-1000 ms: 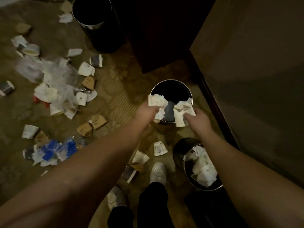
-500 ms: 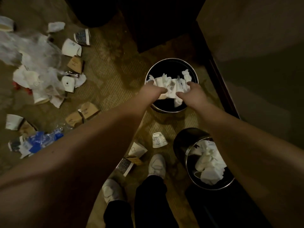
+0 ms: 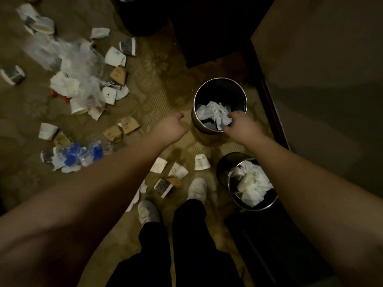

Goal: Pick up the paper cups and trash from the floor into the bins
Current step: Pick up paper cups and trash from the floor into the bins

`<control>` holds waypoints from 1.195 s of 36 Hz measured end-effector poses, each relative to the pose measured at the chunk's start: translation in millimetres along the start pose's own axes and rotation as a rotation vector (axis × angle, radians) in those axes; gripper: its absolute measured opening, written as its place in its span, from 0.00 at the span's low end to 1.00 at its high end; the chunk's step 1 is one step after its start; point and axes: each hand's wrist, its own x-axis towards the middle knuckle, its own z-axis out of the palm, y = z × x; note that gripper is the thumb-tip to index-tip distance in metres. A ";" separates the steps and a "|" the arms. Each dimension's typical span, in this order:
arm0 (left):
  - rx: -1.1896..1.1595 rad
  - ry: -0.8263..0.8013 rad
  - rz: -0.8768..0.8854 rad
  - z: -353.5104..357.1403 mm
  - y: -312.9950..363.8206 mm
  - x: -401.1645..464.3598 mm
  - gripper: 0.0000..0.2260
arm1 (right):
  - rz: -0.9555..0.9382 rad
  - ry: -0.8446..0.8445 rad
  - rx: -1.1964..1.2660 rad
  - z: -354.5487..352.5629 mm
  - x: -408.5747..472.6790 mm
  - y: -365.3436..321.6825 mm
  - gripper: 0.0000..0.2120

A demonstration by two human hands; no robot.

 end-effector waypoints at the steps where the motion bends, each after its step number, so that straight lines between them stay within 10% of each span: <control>1: 0.012 -0.003 -0.016 -6.0 -6.4 -12.5 0.27 | -0.011 -0.006 -0.009 -2.6 -9.8 -8.7 0.27; 37: -0.490 0.089 -0.411 -32.9 -545.6 -293.4 0.17 | -0.010 -0.294 -0.182 360.8 -202.1 -318.9 0.18; 43: -0.495 0.139 -0.444 -2.4 -604.5 -248.2 0.18 | -0.019 -0.274 -0.028 420.9 -130.8 -331.6 0.38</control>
